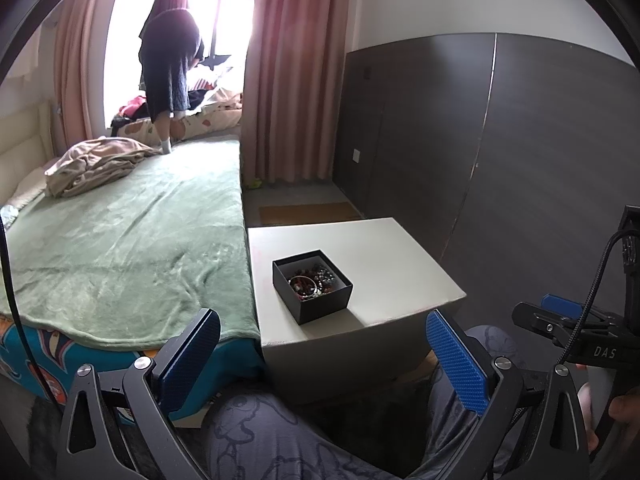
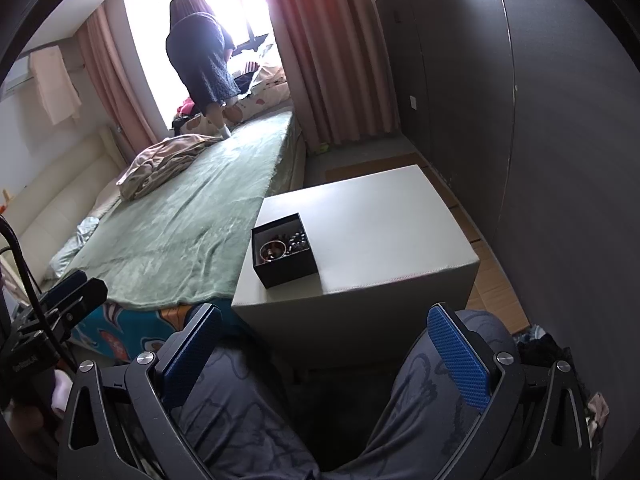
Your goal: Organize jewelry
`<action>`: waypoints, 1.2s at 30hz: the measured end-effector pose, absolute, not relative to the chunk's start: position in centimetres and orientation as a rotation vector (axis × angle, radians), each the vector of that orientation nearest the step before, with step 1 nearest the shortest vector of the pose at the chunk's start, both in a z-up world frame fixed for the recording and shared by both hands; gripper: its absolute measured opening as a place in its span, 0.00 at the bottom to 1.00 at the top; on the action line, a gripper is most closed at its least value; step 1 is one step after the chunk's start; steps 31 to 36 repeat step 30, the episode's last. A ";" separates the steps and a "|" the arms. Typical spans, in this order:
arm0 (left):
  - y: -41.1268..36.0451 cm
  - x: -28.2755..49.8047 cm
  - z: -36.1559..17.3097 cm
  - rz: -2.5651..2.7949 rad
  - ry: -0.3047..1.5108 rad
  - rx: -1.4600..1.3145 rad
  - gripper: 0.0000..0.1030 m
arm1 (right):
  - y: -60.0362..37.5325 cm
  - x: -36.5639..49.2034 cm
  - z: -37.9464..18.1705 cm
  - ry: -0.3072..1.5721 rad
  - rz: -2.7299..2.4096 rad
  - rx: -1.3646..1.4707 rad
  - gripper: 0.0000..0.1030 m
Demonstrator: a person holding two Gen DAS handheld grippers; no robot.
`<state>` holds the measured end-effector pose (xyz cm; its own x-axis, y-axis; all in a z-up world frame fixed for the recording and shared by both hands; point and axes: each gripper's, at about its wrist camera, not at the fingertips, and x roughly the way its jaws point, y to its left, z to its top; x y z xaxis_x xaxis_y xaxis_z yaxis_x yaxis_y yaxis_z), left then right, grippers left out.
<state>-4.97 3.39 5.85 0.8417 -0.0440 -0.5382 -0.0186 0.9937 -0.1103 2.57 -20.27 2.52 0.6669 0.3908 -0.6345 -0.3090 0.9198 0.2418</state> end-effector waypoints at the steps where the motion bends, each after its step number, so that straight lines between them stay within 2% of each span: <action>1: 3.4 -5.0 5.8 -0.014 0.572 -0.113 1.00 | -20.2 2.5 2.5 0.743 0.396 0.118 1.00; 36: 3.8 -5.3 5.4 -0.025 0.544 -0.111 1.00 | -20.1 3.1 1.8 0.768 0.376 0.119 1.00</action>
